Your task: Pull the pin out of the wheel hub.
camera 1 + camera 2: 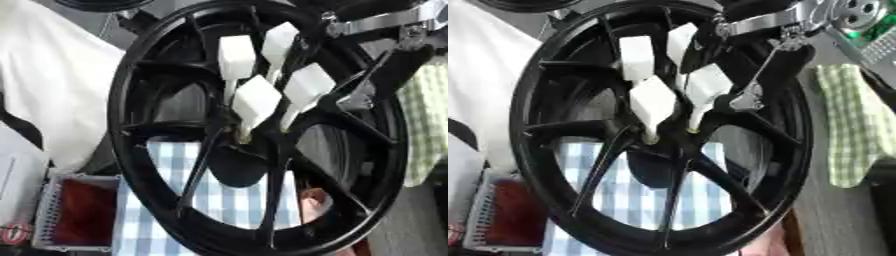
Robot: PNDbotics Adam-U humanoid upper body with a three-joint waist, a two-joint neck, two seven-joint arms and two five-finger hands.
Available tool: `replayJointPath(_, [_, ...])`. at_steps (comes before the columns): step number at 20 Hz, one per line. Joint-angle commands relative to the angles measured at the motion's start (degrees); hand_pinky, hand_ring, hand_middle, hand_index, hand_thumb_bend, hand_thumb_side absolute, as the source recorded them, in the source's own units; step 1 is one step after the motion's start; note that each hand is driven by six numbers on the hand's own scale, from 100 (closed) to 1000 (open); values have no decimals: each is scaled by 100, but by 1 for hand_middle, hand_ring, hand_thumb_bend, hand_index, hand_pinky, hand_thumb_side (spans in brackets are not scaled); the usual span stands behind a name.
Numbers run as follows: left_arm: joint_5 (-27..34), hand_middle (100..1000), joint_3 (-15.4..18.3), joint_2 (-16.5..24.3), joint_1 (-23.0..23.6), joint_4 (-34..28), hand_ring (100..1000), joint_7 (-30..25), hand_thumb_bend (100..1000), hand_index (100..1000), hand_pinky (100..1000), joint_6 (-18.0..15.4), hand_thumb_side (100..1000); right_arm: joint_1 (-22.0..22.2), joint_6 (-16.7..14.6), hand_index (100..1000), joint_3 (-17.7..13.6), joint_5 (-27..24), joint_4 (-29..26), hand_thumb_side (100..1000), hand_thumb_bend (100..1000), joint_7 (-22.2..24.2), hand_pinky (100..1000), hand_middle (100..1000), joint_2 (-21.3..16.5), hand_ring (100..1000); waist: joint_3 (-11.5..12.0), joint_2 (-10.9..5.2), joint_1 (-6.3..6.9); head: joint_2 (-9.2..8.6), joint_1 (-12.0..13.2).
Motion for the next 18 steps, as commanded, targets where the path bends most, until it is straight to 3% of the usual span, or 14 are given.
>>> replayJointPath(1, [20,589,9,51,-68,-111,773,-24,264,763,811,-9,721,-43,-62,824,-43,82,21,141,295,-2,850,756,-87,853,2,-71,20,-54,17])
replayJointPath(9, [22,590,4,37,-72,-111,773,-37,261,763,812,-3,725,-67,-78,791,-30,112,85,158,271,-2,842,712,-30,838,8,-60,21,-50,31])
replayJointPath(15, [24,590,1,27,-79,-111,774,-45,260,763,812,-3,726,-93,-90,764,-8,136,134,100,245,-2,835,689,9,828,10,-56,24,-53,26])
replayJointPath(18, [28,590,-2,21,-81,-111,774,-51,258,763,812,0,728,-88,-106,753,1,138,196,100,187,-2,831,674,27,821,16,-49,25,-56,26])
